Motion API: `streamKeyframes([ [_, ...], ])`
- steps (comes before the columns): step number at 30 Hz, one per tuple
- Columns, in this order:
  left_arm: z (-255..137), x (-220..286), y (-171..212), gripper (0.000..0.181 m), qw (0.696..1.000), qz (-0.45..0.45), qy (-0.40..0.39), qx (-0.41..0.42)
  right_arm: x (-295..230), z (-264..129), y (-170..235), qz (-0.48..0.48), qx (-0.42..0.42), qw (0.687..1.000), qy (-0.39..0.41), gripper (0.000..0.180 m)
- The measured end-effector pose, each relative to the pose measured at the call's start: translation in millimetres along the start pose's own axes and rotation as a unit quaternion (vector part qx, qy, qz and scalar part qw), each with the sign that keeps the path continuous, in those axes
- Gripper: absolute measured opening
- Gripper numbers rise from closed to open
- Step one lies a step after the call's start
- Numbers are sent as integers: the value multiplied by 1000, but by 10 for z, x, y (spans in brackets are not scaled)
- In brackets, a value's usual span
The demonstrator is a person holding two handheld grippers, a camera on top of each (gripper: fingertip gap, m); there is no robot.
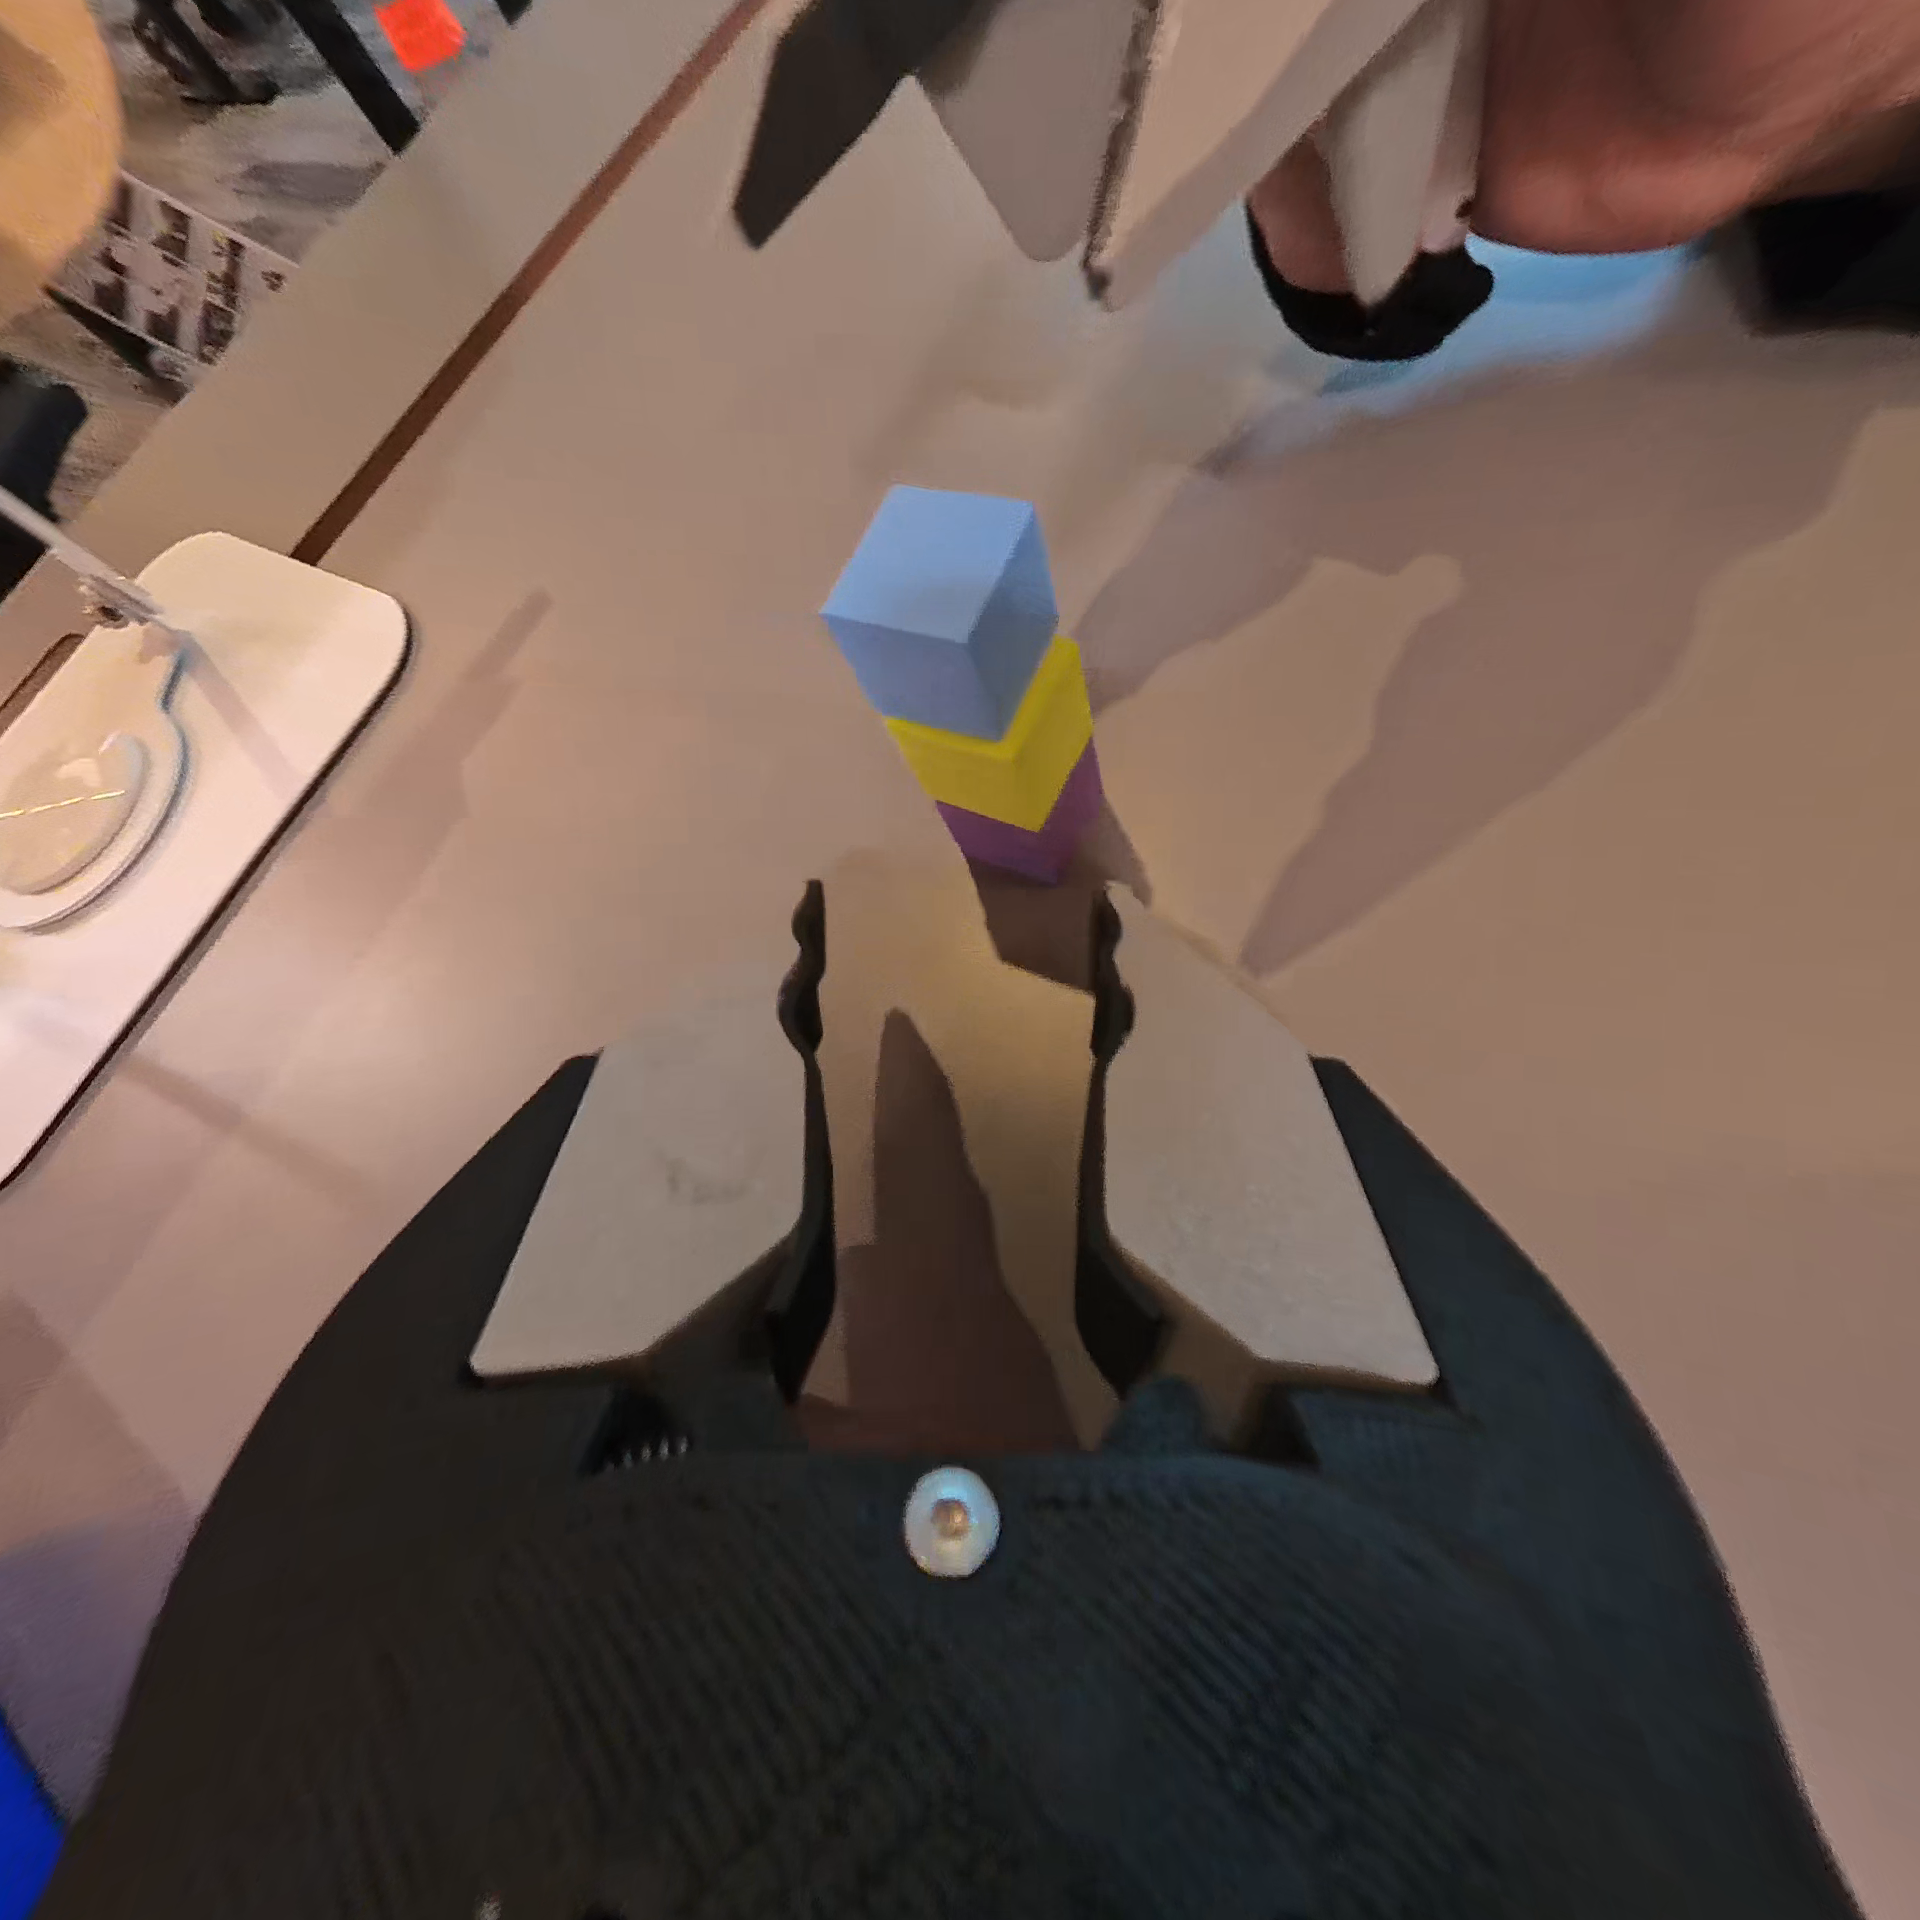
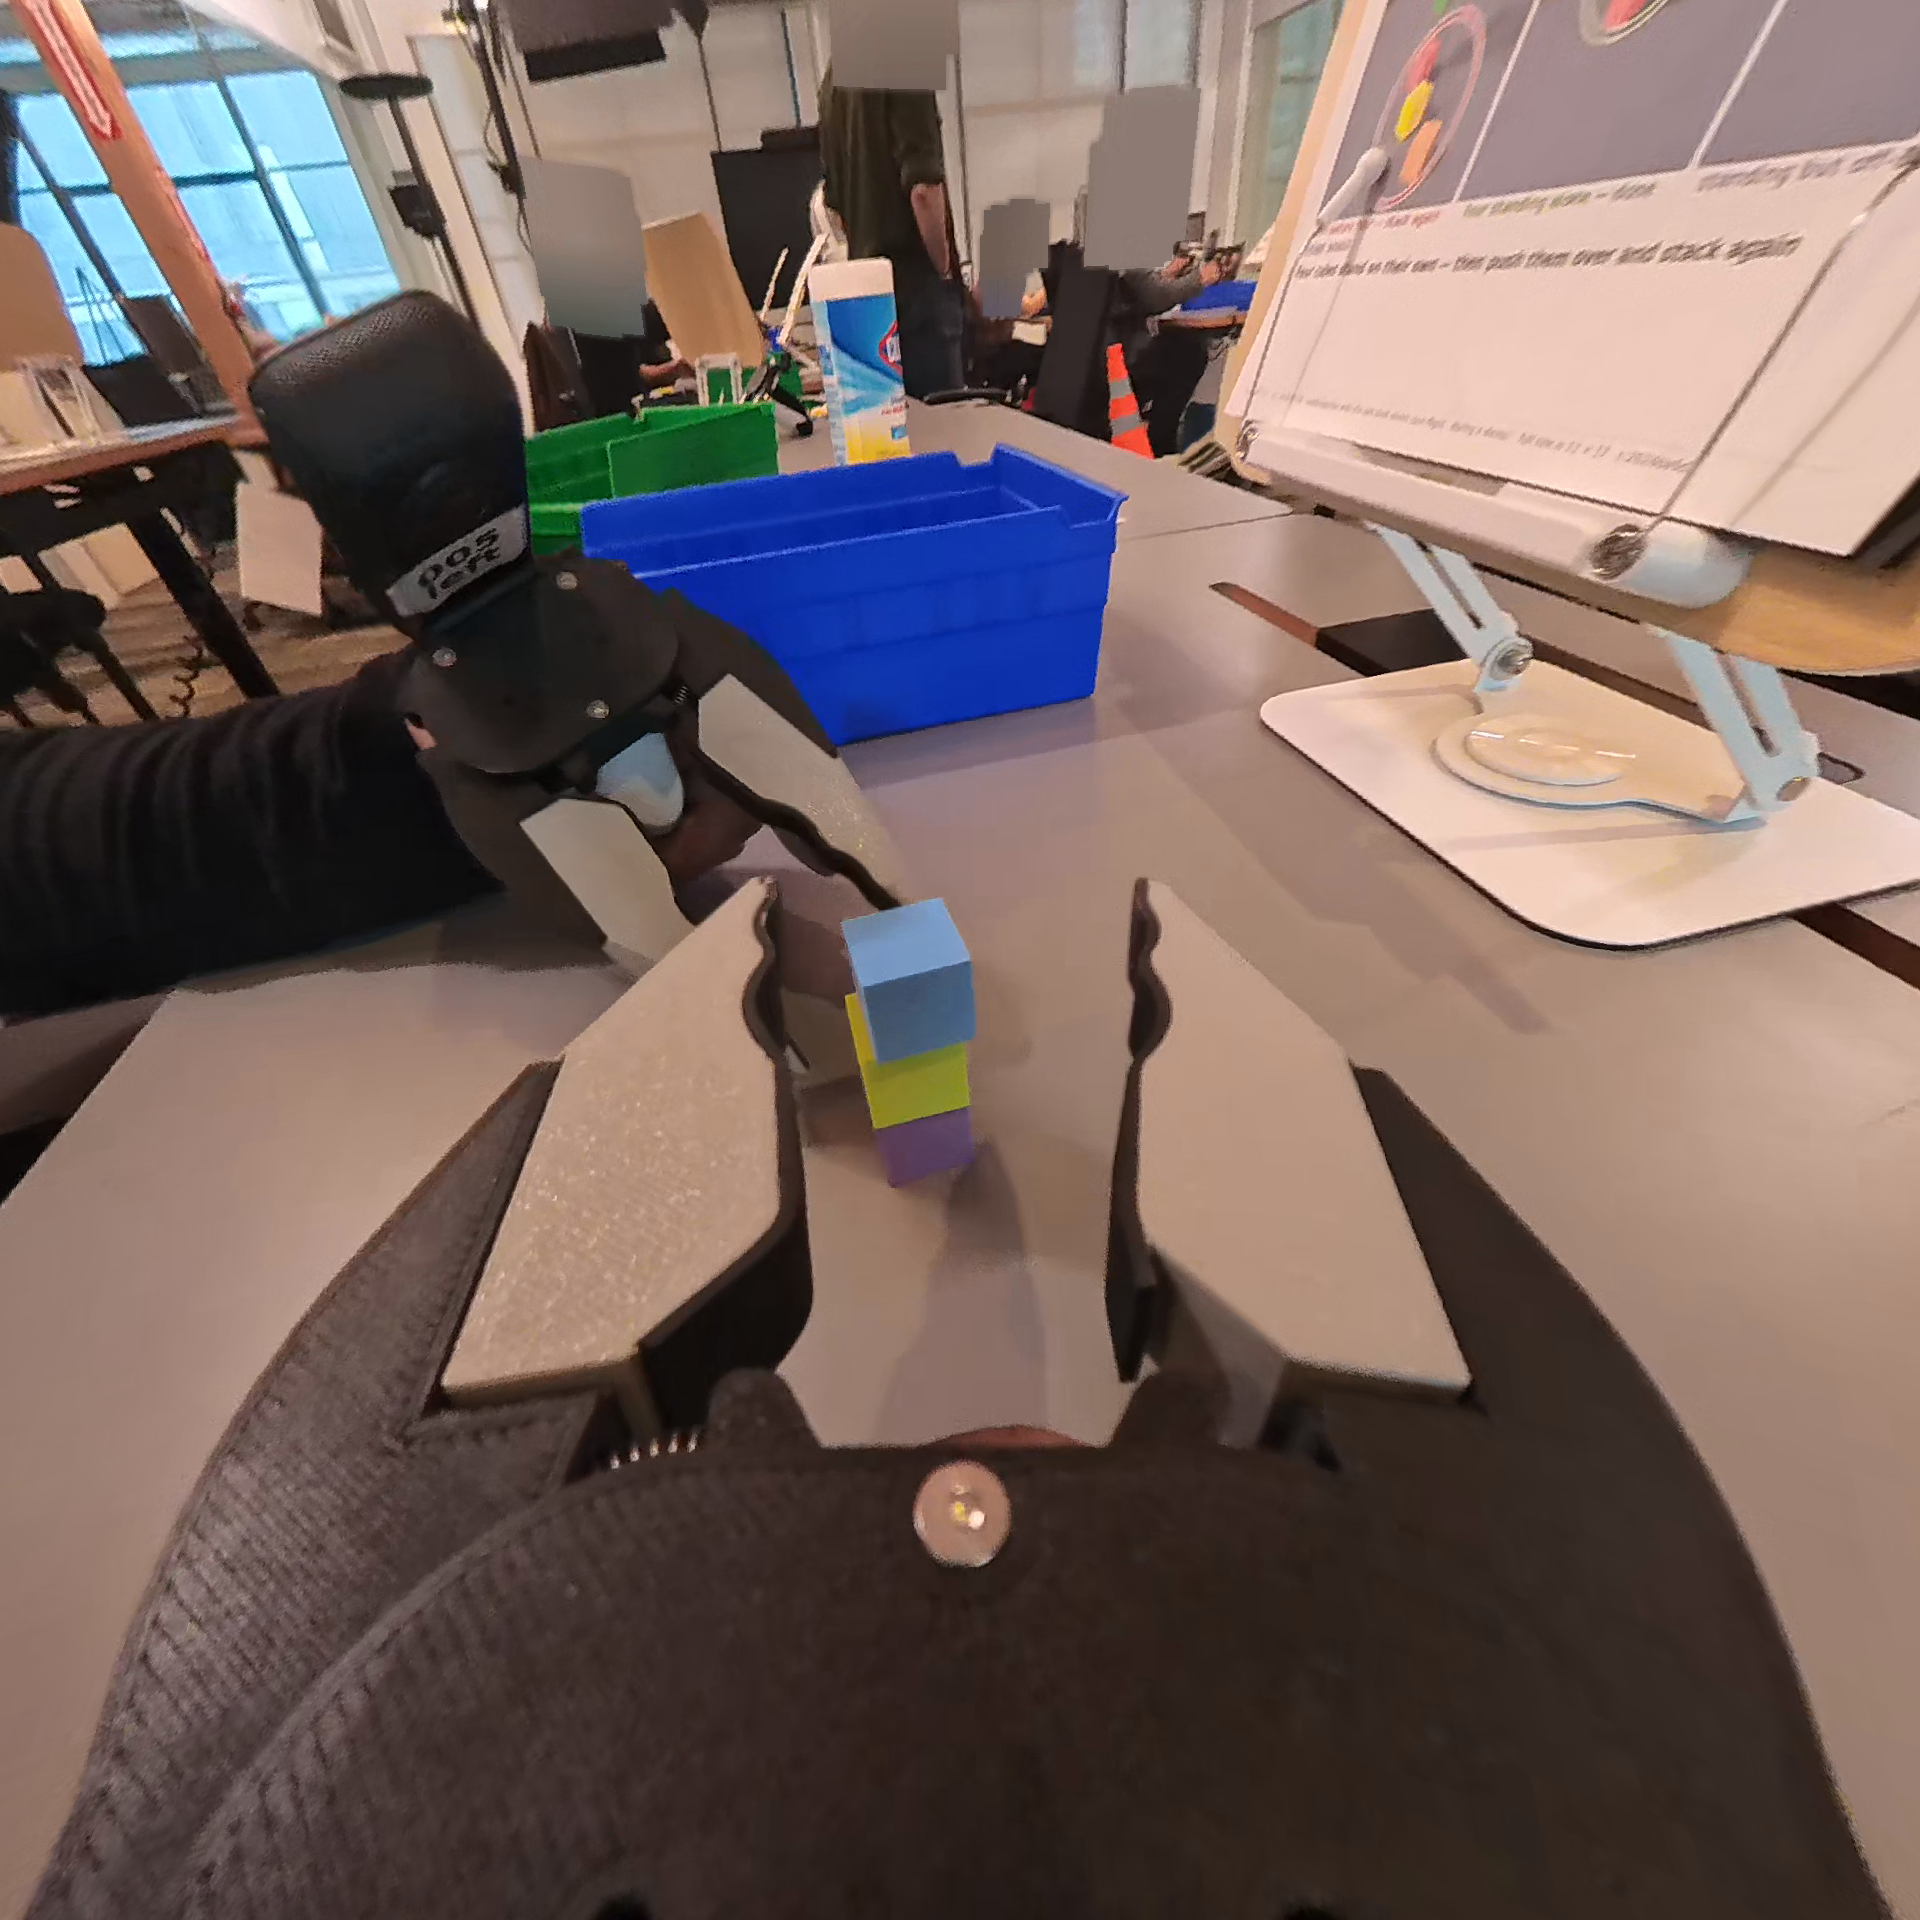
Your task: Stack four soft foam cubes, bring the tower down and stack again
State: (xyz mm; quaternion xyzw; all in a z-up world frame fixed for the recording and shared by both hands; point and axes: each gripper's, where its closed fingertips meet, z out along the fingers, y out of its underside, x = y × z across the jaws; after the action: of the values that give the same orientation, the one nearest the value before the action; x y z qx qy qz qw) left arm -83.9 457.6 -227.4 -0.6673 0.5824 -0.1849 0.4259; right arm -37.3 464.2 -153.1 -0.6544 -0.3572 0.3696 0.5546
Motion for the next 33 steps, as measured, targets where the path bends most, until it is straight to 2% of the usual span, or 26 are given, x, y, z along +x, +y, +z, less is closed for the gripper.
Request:
streamKeyframes([
  [4, -190, -84, -98, 53, 998, -43, -24, 41, 95, -113, -44, 9, 22, 999, 26, 67],
  [8, -584, -232, -228, 53, 991, -70, -79, 83, 194, -214, -99, 27, 52, 997, 45, 69],
  [13, -1348, -336, -546, 45, 974, -119, -83, 175, 255, -273, -113, 51, 71, 995, 47, 69],
  [16, -1886, -621, -631, 44, 958, -130, -145, 209, 257, -283, -100, 51, 71, 995, 52, 69],
  [18, -2258, -906, -597, 35, 942, -137, -210, 224, 236, -265, -72, 51, 67, 995, 52, 69],
  [21, -2692, -1352, -362, 29, 917, -175, -284, 217, 198, -207, -14, 42, 49, 997, 51, 69],
  [25, -2854, -1783, 152, 37, 907, -237, -310, 157, 179, -171, 5, 34, 40, 997, 52, 69],
  [29, -2810, -2110, 644, 42, 896, -272, -337, 97, 208, -190, -7, 38, 45, 997, 53, 68],
  [33, -2504, -2257, 1043, 53, 895, -310, -319, 38, 222, -202, -17, 40, 49, 997, 52, 69],
])
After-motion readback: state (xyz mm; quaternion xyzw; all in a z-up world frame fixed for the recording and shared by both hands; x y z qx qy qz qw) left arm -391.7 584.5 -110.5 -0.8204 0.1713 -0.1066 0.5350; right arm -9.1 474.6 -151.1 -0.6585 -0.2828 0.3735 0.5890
